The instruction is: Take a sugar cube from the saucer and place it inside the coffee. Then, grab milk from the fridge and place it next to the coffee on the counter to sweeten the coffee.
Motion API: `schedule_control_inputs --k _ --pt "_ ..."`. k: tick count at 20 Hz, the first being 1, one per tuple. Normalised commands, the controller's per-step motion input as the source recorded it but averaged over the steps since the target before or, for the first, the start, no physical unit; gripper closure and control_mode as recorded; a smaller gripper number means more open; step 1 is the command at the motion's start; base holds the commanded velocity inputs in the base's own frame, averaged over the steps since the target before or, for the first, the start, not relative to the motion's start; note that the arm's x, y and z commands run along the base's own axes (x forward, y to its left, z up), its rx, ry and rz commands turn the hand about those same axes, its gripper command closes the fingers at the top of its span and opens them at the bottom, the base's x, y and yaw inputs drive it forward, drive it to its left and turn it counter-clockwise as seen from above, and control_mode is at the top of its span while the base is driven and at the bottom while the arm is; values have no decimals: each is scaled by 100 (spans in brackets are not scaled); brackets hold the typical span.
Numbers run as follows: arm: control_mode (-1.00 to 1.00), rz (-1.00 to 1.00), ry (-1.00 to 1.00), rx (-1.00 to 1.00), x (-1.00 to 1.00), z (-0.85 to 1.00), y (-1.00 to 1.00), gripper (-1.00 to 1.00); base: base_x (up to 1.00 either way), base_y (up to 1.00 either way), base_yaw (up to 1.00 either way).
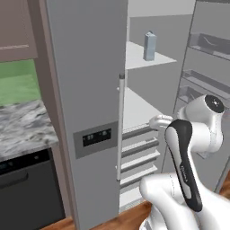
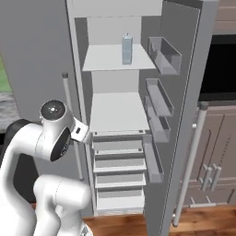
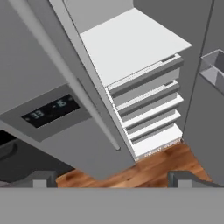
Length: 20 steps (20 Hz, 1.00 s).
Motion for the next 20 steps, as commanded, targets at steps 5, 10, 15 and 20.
schedule_control_inputs --k 5,10,15,20 --pt "100 0 0 0 0 0 0 -100 27 -31 0" --pt "100 0 0 0 0 0 0 -100 55 -13 0" --pt "100 0 0 0 0 0 0 -100 64 -18 0" --pt "100 0 0 0 0 0 0 -100 31 -43 0"
